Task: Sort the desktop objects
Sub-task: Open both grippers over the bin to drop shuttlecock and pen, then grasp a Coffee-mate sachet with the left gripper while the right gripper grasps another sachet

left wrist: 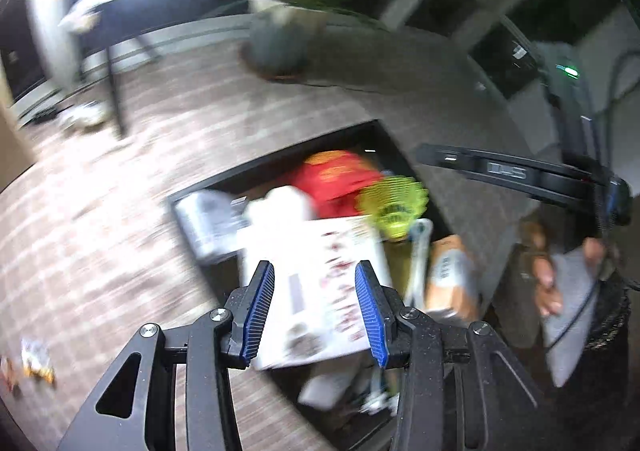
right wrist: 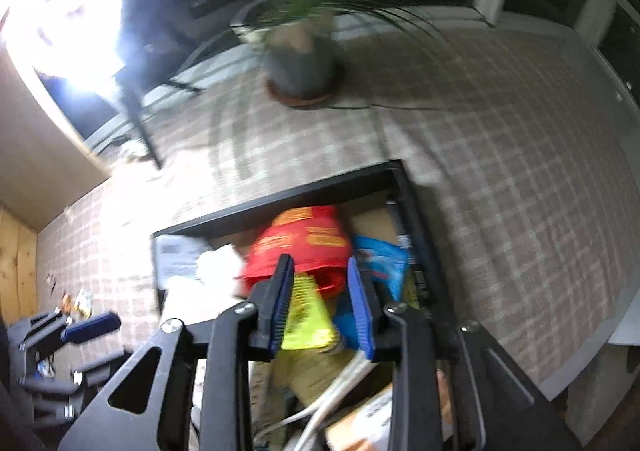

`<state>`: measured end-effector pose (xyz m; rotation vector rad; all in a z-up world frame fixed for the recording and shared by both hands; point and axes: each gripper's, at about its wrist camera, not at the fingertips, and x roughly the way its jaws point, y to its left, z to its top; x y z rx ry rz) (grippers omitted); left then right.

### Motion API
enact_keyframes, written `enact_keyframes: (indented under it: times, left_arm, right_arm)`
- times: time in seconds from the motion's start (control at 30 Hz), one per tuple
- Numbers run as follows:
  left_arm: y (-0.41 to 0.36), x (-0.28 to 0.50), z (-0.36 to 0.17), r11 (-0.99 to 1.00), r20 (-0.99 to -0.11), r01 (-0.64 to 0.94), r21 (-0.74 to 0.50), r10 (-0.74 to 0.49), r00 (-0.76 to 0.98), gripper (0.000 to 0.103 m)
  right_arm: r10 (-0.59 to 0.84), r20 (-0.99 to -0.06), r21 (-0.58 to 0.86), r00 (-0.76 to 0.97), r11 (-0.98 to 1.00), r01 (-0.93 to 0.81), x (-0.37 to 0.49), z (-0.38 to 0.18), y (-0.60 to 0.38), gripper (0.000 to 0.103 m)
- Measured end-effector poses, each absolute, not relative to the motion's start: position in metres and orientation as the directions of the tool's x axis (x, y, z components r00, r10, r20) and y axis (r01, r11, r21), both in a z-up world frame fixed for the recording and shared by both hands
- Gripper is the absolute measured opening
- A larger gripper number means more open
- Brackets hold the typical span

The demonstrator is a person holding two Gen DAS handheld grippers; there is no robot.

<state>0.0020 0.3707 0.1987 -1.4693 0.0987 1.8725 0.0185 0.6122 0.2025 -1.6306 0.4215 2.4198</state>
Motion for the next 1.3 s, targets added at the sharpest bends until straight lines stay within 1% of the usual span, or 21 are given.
enact_keyframes:
  times: [0.13,0.27,0.33,0.5,0.53,0.6,0.7,0.77,0.87,1.0,1.13,1.3]
  left_arm:
    - [0.313,-0.007,0.194,-0.785,-0.877,-0.513,-0.348,0.466,-0.118,0.039]
    - [0.241,-0.017,0.188,-0.851,-0.894,-0.424,-0.311,0.413,-0.174,0.040]
    - [0.200,-0.023,0.183,-0.883,-0.903,-0.367,-0.292,0.381,-0.199,0.040]
    - [0.115,-0.039,0.165,-0.943,-0.929,-0.247,-0.224,0.283,-0.239,0.041]
    - [0.101,-0.043,0.160,-0.951,-0.935,-0.230,-0.208,0.262,-0.240,0.042]
    - [0.070,-0.052,0.148,-0.966,-0.947,-0.188,-0.177,0.219,-0.235,0.042]
    - [0.030,-0.065,0.128,-0.983,-0.960,-0.119,-0.142,0.166,-0.224,0.042]
    - [0.012,-0.070,0.118,-0.986,-0.965,-0.091,-0.137,0.153,-0.211,0.042]
    - [-0.006,-0.074,0.105,-0.988,-0.969,-0.071,-0.134,0.146,-0.198,0.042]
    - [-0.015,-0.078,0.089,-0.988,-0.974,-0.081,-0.130,0.143,-0.178,0.042]
    - [-0.019,-0.085,0.077,-0.989,-0.977,-0.071,-0.129,0.139,-0.164,0.053]
    - [-0.018,-0.094,0.068,-0.993,-0.978,-0.072,-0.098,0.109,-0.177,0.057]
  right_arm:
    - [-0.034,-0.920,0.133,-0.391,-0.964,-0.228,0.020,0.213,0.567,0.035]
    - [-0.057,-0.913,0.115,-0.404,-0.986,-0.122,0.017,0.221,0.509,0.045]
    - [-0.071,-0.912,0.115,-0.405,-0.990,-0.084,0.016,0.221,0.483,0.047]
    - [-0.125,-0.919,0.128,-0.375,-0.992,0.017,0.007,0.214,0.409,0.049]
    - [-0.136,-0.918,0.131,-0.372,-0.991,0.039,0.005,0.212,0.392,0.050]
    - [-0.153,-0.917,0.136,-0.368,-0.988,0.074,0.004,0.209,0.361,0.057]
    - [-0.191,-0.912,0.156,-0.363,-0.980,0.125,0.003,0.200,0.309,0.057]
    - [-0.211,-0.909,0.163,-0.359,-0.974,0.160,0.002,0.193,0.279,0.057]
    - [-0.205,-0.916,0.136,-0.344,-0.967,0.215,-0.003,0.178,0.233,0.057]
    - [-0.225,-0.930,0.150,-0.291,-0.954,0.258,-0.014,0.151,0.184,0.057]
    - [-0.209,-0.942,0.137,-0.262,-0.953,0.269,-0.023,0.126,0.155,0.057]
    - [-0.179,-0.955,0.112,-0.237,-0.956,0.271,-0.036,0.098,0.136,0.057]
